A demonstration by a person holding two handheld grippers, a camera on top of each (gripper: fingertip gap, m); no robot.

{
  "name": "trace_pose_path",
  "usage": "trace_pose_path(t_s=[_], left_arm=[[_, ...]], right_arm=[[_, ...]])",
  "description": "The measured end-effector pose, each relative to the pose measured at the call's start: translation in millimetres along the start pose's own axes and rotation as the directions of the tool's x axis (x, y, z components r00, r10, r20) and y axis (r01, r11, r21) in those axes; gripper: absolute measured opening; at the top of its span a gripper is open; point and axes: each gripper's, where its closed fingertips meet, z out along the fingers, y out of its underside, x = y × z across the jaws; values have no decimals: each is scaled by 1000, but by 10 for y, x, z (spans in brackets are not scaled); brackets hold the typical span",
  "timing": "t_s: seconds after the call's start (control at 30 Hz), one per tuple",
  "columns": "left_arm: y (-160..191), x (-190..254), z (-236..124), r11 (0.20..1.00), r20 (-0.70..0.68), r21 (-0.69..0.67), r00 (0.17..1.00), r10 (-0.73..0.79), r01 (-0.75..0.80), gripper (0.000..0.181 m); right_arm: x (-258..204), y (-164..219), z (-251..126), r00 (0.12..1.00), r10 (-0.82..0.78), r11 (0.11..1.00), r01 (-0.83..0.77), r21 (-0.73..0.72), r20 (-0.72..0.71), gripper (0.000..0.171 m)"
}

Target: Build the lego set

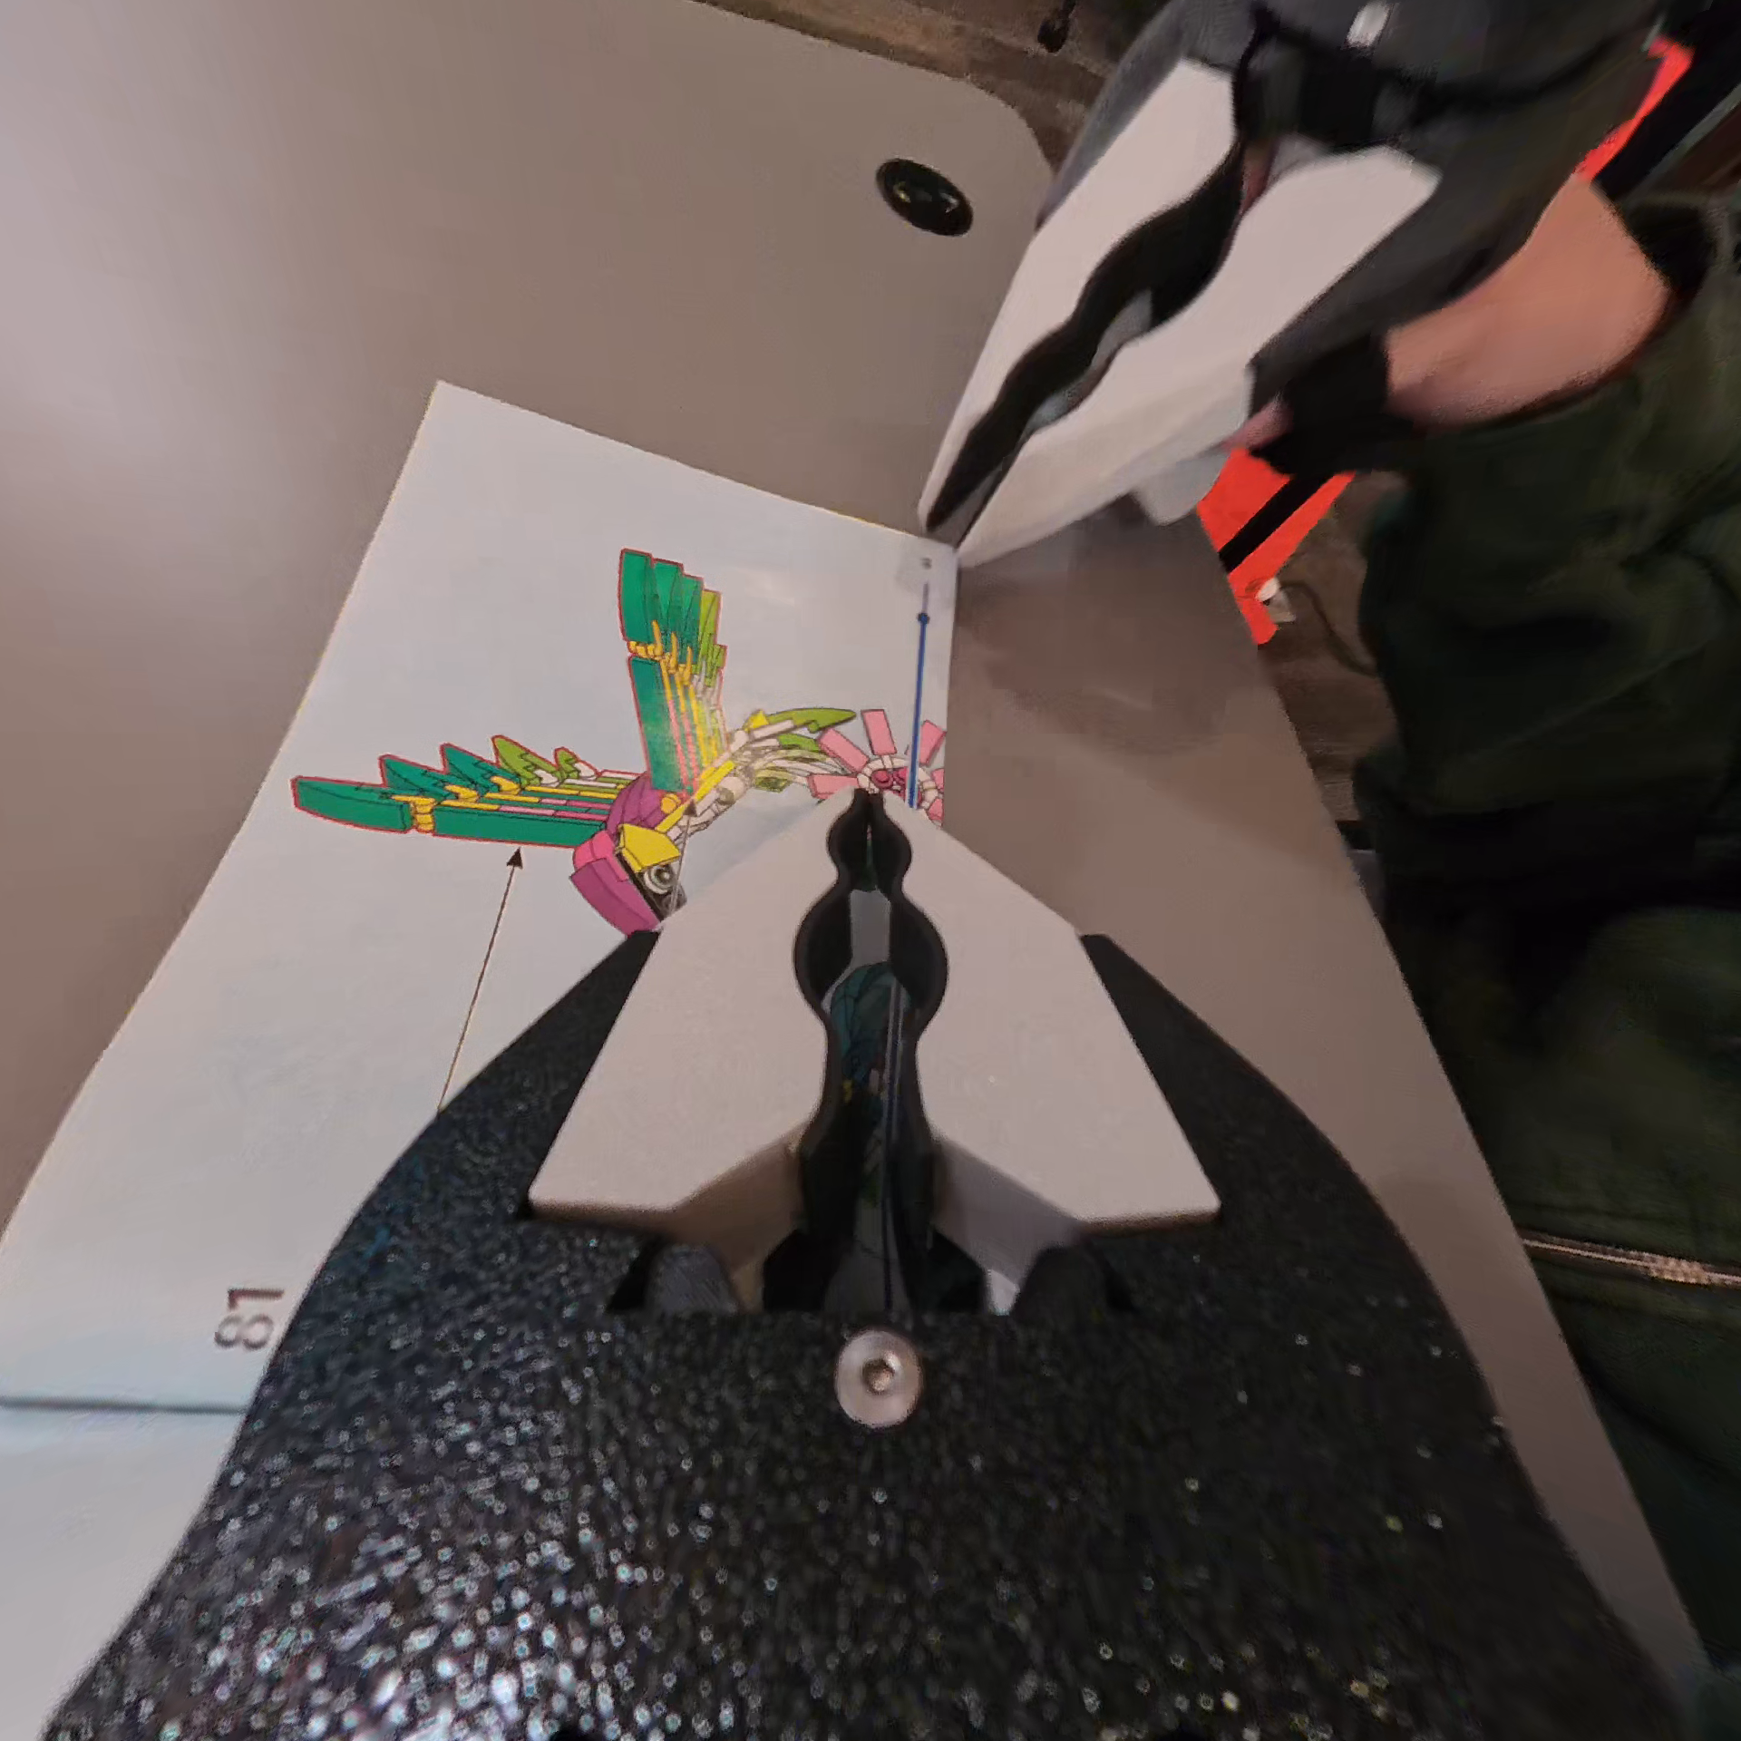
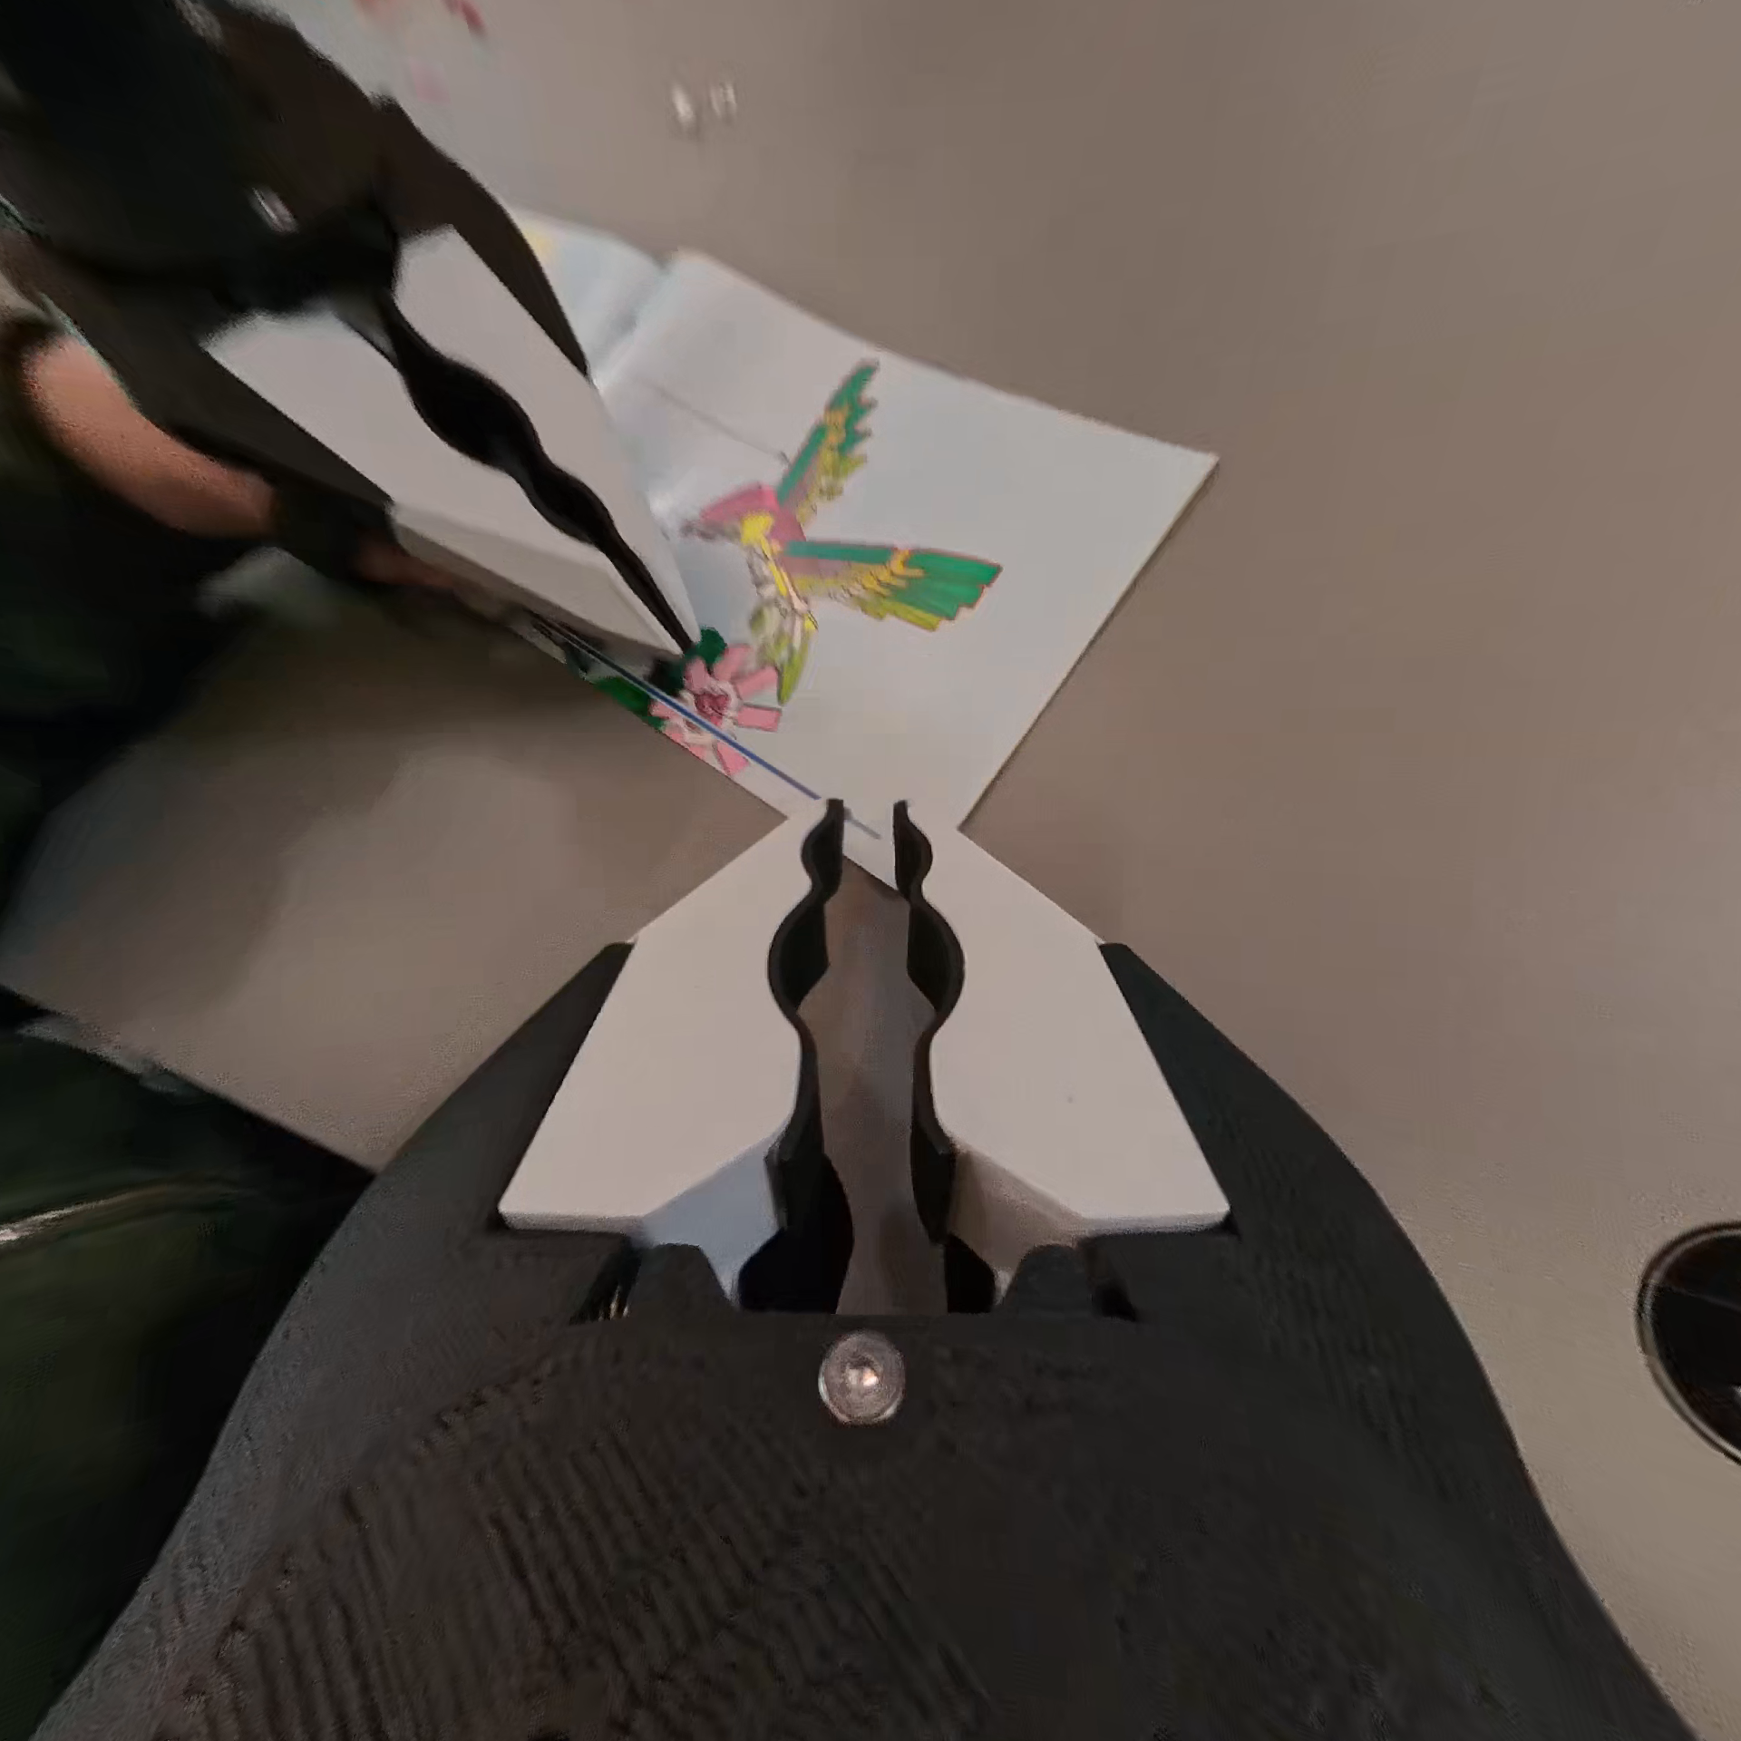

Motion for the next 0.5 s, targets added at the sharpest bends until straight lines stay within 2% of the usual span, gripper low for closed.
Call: trace_pose_path(t_s=[0.03, 0.13, 0.23, 0.27, 0.4, 0.5], left_arm=[[-21, 6, -17, 1000, -17, 17, 1000, -15, 15, 0], [-190, -1, -171, 983, -67, 164, 995, -70, 80, 0], [-369, -57, -404, 913, -172, 338, 969, -178, 228, 0], [-388, -67, -435, 897, -198, 357, 960, -200, 260, 0], [-360, -22, -382, 921, -168, 328, 972, -162, 210, 0], [-395, -35, -433, 902, -180, 365, 968, -175, 231, 0]], right_arm=[[24, 47, 48, 999, -36, 998, 34, -48, -35, 8], [12, 67, 129, 992, -103, 988, 95, -122, -69, 3], [-82, 31, 209, 989, -135, 982, 127, -142, -53, 2], [-136, 16, 247, 989, -141, 981, 135, -143, -35, 2], [-298, -50, 387, 989, -145, 979, 146, -141, 11, 2], [-405, -93, 480, 990, -137, 980, 142, -140, 42, 1]])
